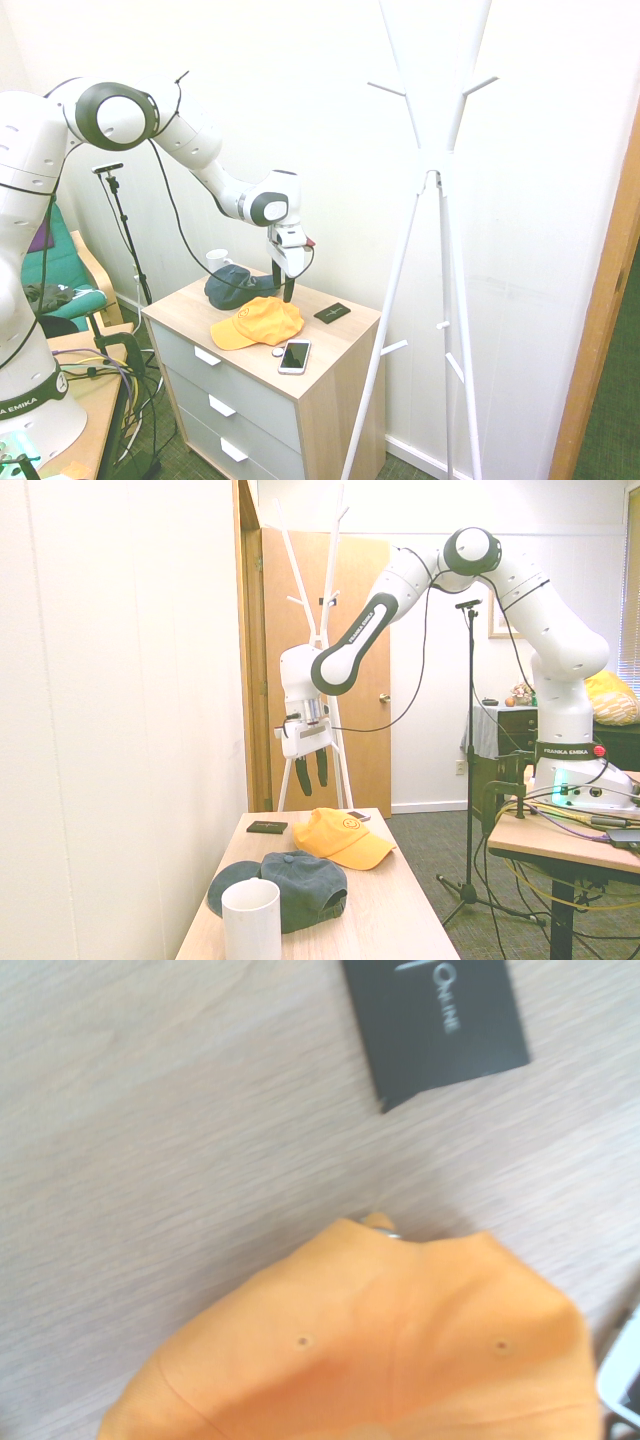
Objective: Hang the cap
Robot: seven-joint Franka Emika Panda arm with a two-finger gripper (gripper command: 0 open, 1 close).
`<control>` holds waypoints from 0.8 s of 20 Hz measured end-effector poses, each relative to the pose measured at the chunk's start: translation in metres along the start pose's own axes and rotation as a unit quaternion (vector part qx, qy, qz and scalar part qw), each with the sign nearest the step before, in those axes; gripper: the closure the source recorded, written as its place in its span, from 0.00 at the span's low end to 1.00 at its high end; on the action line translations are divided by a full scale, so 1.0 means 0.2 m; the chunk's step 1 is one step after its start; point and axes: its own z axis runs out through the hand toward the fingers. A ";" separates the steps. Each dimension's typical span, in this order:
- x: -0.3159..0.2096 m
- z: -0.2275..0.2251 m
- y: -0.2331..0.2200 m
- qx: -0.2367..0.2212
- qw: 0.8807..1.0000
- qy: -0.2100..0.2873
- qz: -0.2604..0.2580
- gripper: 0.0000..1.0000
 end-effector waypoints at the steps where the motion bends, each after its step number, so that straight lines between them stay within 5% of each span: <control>1: -0.01 0.03 -0.02 -0.003 1.000 -0.002 -0.002 0.00; 6: -0.05 0.13 -0.09 -0.016 1.000 -0.008 -0.007 0.00; 7: -0.05 0.15 -0.10 -0.018 1.000 -0.009 -0.007 1.00; 16: -0.07 0.20 -0.13 -0.023 1.000 -0.009 -0.013 1.00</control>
